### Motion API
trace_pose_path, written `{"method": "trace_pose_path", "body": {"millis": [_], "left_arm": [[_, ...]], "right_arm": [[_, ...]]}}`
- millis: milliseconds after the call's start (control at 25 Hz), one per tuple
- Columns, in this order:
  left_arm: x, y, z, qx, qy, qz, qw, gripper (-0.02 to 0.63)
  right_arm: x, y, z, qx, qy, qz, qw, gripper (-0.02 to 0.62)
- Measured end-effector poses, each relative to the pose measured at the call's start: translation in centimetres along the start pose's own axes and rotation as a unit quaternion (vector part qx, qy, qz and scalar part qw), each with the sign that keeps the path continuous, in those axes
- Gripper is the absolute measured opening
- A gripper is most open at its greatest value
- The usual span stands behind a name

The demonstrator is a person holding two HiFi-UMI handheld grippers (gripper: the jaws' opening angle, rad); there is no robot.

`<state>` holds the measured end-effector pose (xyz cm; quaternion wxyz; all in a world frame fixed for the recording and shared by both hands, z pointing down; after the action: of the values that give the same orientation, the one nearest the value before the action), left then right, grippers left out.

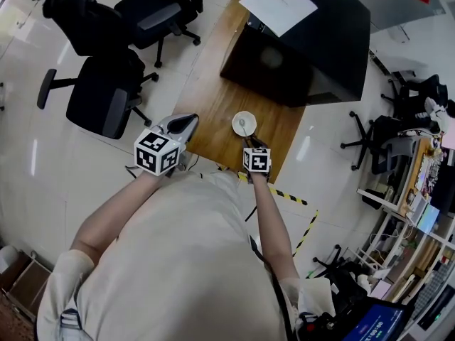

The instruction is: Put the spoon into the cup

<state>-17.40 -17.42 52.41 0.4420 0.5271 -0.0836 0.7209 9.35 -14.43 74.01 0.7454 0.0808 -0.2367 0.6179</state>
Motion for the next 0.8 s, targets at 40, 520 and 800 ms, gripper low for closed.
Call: {"method": "trace_pose_path", "body": {"millis": [40, 520, 800], "left_arm": [[-0.1, 0.1, -0.1, -0.001, -0.002, 0.000, 1.0000, 0.000], [0.4, 2.1, -3.4, 0.002, -0.023, -0.013, 0.9997, 0.000], [1.8, 3.0, -5.6, 0.022, -0.022, -0.017, 0.9994, 0.000]], "right_arm": [[0.0, 0.0, 0.0, 0.000, 0.001, 0.000, 1.000, 0.127], [-1.4, 0.5, -1.5, 0.042, -0.035, -0.011, 0.998, 0.204], [-2.1, 2.7, -6.5, 0.067, -0.118, 0.018, 0.991, 0.210]]}}
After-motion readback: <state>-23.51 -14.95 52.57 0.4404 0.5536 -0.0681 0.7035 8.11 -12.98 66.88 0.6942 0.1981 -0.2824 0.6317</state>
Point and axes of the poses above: the fingertips, and each gripper's own axes: z forward along the fingers, y to its left, x out of its underside, the point moved 5 cm from there along -z, backward along the fingers, and after that the axes turned 9 degrees about z, right-handed, at the moved point
